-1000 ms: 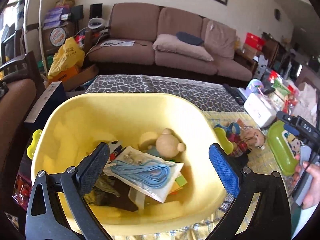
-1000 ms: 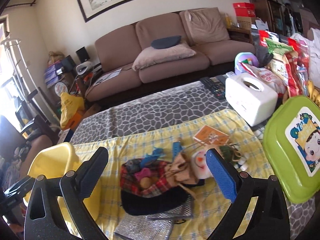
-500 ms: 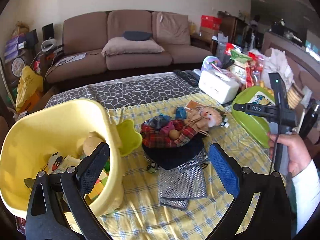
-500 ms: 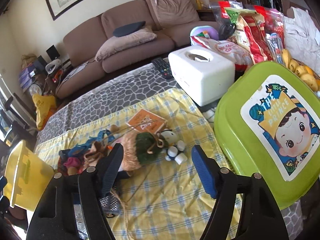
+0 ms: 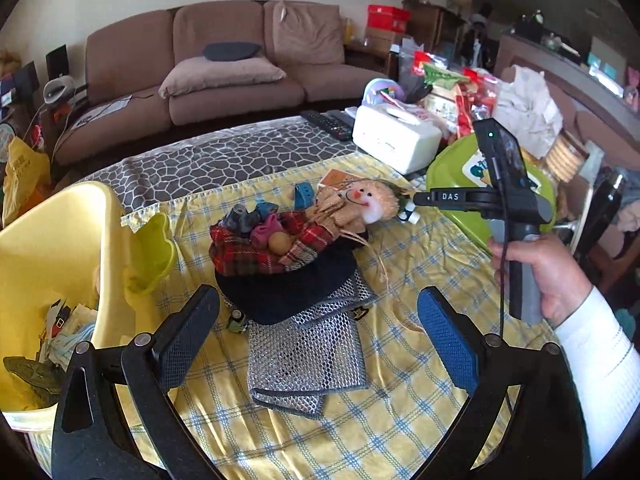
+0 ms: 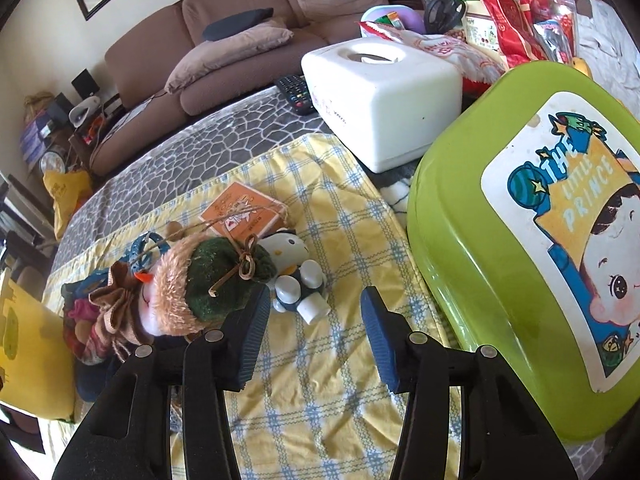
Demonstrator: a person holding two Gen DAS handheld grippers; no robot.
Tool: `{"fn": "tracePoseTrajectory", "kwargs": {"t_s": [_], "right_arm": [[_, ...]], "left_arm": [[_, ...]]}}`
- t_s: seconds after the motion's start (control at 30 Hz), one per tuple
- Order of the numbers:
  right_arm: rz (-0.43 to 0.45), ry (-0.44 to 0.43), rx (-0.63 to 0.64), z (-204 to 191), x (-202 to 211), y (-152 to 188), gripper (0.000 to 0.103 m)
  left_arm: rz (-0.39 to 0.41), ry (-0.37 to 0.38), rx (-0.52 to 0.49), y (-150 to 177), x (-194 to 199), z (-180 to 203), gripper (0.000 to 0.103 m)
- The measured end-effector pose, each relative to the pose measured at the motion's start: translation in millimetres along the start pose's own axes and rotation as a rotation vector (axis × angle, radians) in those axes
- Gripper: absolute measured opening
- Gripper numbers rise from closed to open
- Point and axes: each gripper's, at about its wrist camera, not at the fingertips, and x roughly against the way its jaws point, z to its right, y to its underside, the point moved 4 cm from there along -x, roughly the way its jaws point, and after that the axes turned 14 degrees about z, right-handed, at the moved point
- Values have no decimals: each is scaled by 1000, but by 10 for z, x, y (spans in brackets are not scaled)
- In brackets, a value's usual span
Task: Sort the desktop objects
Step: 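Return the right gripper to the table and grasp the white cartoon figurine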
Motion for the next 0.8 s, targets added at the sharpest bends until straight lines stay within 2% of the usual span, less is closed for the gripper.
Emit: {"fn": "tracePoseTrajectory", "kwargs": {"t_s": [0.27,0.6,0.63,0.8], "right_arm": [[-24,12,81,-80,-313,95,49],[4,-17,179,-245,-522,98,49],[2,-23,187,-258,-537,111,42],[5,-24,225,-319,-476,167,42]], "left_arm": [[-4,22,22,-2,30,-19,99],[5,30,88,-82,68,-205,99],[9,31,97,-97,73,-223,99],[17,29,136,-132,66,-270,99]]}}
